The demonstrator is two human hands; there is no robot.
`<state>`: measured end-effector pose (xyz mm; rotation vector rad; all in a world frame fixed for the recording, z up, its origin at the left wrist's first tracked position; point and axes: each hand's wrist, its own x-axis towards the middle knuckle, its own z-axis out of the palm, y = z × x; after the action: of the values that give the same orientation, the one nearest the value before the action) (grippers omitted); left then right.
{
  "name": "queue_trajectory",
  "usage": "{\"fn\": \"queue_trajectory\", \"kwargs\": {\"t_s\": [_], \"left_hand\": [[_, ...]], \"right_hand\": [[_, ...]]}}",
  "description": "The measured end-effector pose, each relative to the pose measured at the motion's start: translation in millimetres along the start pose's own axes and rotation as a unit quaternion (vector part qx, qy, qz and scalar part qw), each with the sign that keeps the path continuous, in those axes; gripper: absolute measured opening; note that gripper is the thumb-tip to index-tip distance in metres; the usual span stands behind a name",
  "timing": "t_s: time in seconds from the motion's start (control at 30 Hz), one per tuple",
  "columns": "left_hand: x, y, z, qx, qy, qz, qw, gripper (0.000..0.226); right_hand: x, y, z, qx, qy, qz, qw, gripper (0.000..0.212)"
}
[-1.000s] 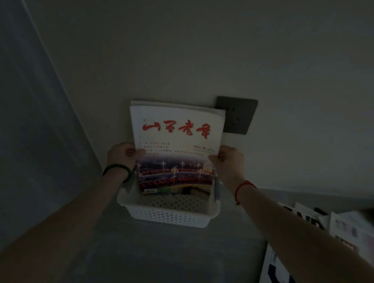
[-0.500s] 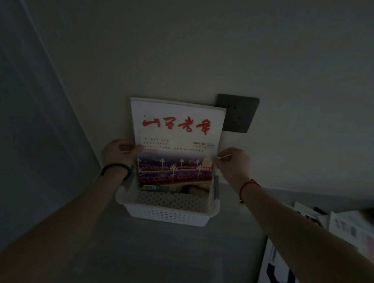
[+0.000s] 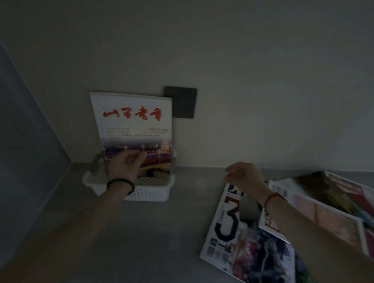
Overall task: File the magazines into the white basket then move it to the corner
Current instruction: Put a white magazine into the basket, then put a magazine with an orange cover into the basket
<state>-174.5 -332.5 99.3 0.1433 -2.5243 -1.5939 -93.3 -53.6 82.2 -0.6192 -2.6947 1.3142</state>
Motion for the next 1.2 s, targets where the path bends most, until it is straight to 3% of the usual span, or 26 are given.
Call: {"fn": "queue_trajectory", "kwargs": {"t_s": [0.1, 0.2, 0.33, 0.43, 0.57, 0.67, 0.77, 0.93, 1.1, 1.2], "left_hand": [[-38, 5, 33, -0.031, -0.032, 0.001, 0.999, 0.023], [-73, 7, 72, -0.05, -0.079, -0.053, 0.994, 0.021], [-119, 17, 128, -0.076, -0.17, -0.117, 0.976, 0.016], [-160, 22, 174, -0.056, -0.231, -0.142, 0.961, 0.022], [-213, 23, 224, 0.001, -0.309, -0.165, 0.937, 0.031], [-243, 26, 249, -0.057, -0.278, -0.232, 0.931, 0.028], [-260, 31, 268, -0.094, -0.19, -0.263, 0.941, 0.048], [-279, 44, 294, -0.076, -0.217, -0.278, 0.933, 0.029], [-281, 55, 304, -0.052, -0.221, -0.233, 0.946, 0.036], [-279, 65, 307, -0.089, -0.228, -0.277, 0.929, 0.036]], "right_hand": [[-15, 35, -35, -0.012, 0.008, 0.035, 0.999, 0.017], [-30, 71, -73, -0.034, 0.04, 0.026, 0.998, 0.023], [-56, 128, -115, 0.058, 0.022, 0.07, 0.996, 0.031], [-76, 172, -133, -0.052, -0.028, 0.062, 0.996, 0.037], [-98, 223, -135, -0.155, -0.106, 0.034, 0.982, 0.077], [-104, 246, -129, -0.24, -0.136, -0.016, 0.961, 0.09], [-103, 256, -125, -0.302, -0.148, -0.053, 0.94, 0.084], [-99, 257, -126, -0.322, -0.159, -0.088, 0.929, 0.062], [-100, 246, -124, -0.28, -0.112, -0.151, 0.941, 0.042], [-104, 230, -115, -0.242, -0.128, -0.161, 0.948, 0.044]]}}
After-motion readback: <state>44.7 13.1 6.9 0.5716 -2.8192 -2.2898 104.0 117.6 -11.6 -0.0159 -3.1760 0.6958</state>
